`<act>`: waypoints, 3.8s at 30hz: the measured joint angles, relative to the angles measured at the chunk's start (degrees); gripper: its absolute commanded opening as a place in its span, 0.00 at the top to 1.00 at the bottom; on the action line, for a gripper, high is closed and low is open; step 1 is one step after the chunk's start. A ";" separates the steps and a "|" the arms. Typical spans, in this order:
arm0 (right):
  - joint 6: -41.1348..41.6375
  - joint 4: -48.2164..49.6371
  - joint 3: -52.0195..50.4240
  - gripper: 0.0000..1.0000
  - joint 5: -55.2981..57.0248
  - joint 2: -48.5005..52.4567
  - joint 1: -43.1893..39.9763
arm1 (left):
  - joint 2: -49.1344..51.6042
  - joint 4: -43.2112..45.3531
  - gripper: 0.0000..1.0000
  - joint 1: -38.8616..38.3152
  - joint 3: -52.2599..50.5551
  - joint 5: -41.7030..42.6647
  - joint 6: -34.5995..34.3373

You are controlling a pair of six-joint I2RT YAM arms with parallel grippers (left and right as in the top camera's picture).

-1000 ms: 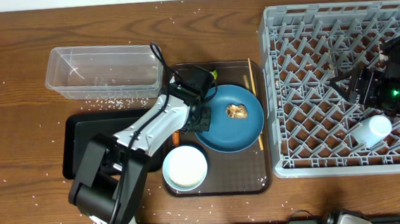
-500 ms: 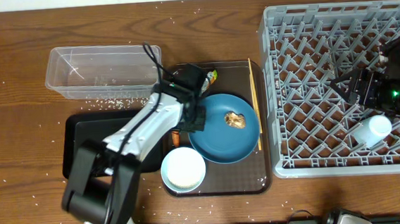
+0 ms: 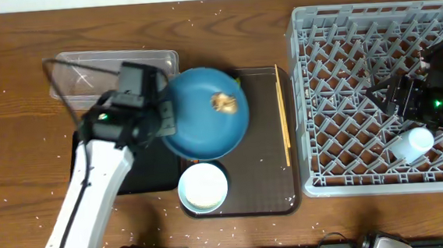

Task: Sort waste into correct bins and load items into the dishwasher rack
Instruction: 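Tilt the blue plate over the black tray to dump food scraps, then lift the blue plate and hand it to the right gripper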

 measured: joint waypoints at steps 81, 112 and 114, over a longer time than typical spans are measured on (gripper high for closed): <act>0.07 1.49 0.00 0.16 0.13 0.00 0.00 | 10.45 -23.34 0.94 -8.76 1.27 -65.07 -6.84; -11.98 11.37 0.00 0.51 -14.84 0.00 31.01 | -2.19 2.27 0.94 -14.40 14.64 4.55 -4.90; -9.70 12.63 0.00 0.60 -9.99 0.00 32.15 | -2.19 2.56 0.94 -16.00 14.64 4.70 -4.92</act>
